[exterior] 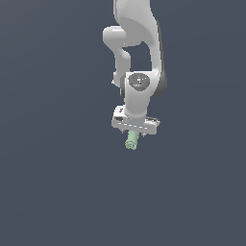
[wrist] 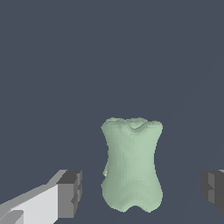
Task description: Pick up the object and move it to a goal position.
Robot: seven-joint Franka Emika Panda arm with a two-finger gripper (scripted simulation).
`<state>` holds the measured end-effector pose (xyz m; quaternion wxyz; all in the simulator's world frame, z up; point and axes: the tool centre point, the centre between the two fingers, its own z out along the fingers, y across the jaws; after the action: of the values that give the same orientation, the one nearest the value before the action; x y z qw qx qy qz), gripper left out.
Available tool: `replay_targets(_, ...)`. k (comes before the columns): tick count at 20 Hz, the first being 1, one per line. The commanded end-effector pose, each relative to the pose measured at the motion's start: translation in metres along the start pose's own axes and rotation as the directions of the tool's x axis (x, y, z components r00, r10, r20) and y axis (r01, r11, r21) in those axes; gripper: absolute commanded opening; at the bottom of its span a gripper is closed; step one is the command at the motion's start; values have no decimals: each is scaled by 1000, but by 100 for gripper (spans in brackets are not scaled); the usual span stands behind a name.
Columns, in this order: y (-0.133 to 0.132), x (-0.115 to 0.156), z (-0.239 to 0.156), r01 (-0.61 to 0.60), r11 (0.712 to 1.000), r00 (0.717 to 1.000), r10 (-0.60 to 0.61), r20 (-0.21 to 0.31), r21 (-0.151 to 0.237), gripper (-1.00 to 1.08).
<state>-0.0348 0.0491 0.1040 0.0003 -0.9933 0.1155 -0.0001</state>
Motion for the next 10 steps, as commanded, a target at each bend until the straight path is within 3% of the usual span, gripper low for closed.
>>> replay_targets(1,0,0,4,-1,1000,1000,1,0,0,100)
replay_targets(10,1,-2,43,-3,1000,1000,3,0,-1,100)
